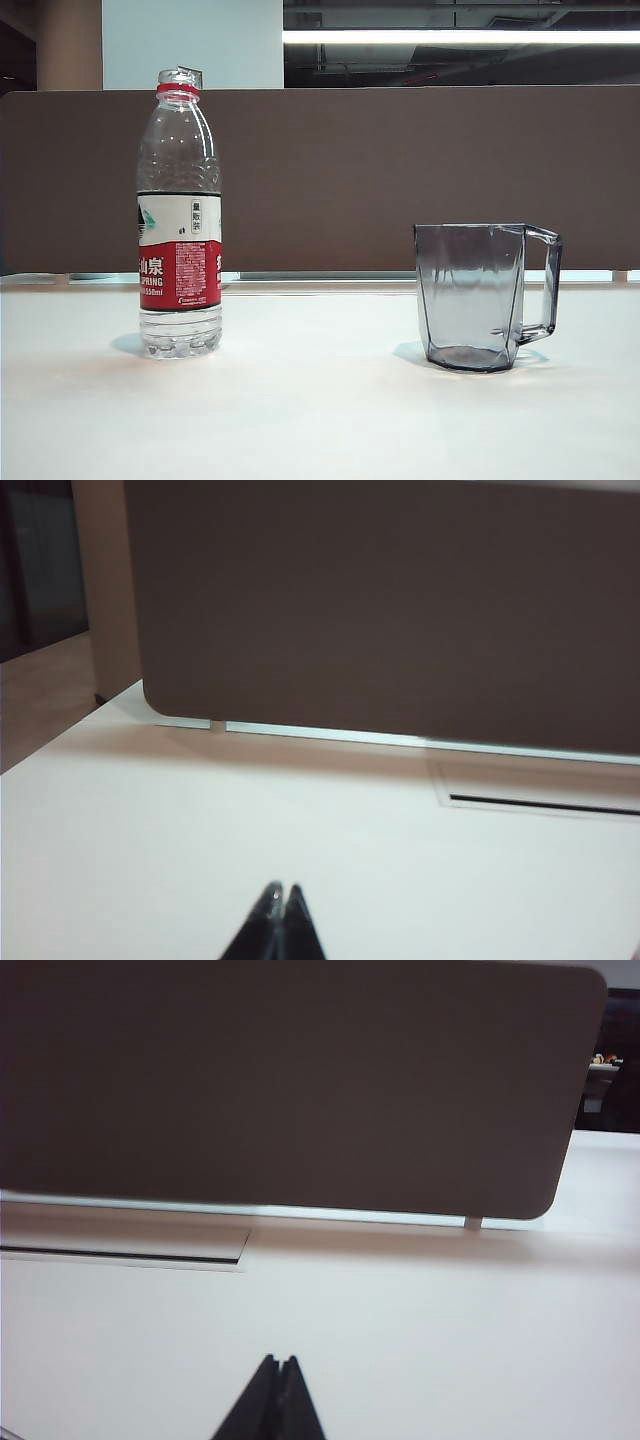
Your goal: Pick up the mineral water bottle with the left hand on the table and pour water into the mug until it's half full.
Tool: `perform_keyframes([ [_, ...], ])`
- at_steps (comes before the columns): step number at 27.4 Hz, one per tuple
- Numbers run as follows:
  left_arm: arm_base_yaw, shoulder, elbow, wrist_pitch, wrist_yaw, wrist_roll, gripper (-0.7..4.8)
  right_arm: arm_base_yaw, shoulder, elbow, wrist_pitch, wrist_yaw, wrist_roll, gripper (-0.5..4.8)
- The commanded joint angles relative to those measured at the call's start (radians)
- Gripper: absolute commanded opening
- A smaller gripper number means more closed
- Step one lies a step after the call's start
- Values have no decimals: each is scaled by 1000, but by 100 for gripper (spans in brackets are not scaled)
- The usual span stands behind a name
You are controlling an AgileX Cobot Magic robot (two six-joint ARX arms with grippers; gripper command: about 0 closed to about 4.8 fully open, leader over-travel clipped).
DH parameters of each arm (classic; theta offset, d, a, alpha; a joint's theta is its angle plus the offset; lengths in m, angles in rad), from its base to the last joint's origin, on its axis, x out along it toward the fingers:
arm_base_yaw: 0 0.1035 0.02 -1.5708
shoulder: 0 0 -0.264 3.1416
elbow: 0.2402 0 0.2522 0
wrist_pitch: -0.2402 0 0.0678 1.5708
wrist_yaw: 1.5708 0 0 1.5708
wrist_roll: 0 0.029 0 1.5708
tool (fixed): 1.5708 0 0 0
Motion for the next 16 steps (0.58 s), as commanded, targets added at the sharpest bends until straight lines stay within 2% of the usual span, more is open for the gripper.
perform_keyframes([
  [1,-1,54,44,-1,61,-19,-6,1,39,61,-24,1,43,-5],
  [4,-1,119,79,0,100,-19,-6,1,84,112,-34,-6,43,-5],
  [8,-8,224,129,24,138,-18,-6,2,169,183,-40,-96,43,-5],
  [14,-126,319,165,76,139,-12,-6,7,248,225,-41,-175,44,-5],
  [16,-210,365,174,74,134,-10,-6,47,258,226,-47,-182,44,-5],
])
